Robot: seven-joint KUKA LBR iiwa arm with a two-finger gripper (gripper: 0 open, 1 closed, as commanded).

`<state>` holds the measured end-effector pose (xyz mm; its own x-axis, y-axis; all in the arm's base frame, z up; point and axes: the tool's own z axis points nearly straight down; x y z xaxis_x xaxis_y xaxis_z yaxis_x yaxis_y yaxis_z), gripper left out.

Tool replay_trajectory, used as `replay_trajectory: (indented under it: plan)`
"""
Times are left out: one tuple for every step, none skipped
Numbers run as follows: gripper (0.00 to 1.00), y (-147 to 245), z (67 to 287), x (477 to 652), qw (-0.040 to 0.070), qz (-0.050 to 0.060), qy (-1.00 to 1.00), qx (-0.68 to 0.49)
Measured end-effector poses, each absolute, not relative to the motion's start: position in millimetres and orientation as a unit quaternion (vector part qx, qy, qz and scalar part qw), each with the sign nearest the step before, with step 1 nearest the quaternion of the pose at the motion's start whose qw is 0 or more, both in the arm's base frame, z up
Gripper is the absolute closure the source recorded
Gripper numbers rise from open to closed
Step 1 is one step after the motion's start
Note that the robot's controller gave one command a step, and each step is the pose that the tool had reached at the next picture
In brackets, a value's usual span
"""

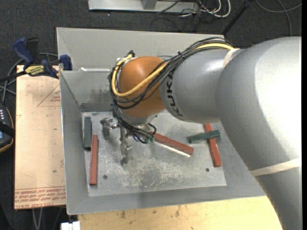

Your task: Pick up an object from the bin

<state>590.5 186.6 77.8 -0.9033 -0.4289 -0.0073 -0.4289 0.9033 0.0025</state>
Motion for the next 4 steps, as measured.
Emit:
replay_trajectory:
  plan:
    - [0.00,65,82,615.0,0.002,-0.001,0.978,-0.209]
    - [0.00,11,75,638.3,0.003,-0.001,0.985,-0.171]
    - [1.00,16,75,637.6,0.002,0.001,0.985,-0.174]
    - [1.00,-20,135,654.7,0.004,0.000,0.998,-0.058]
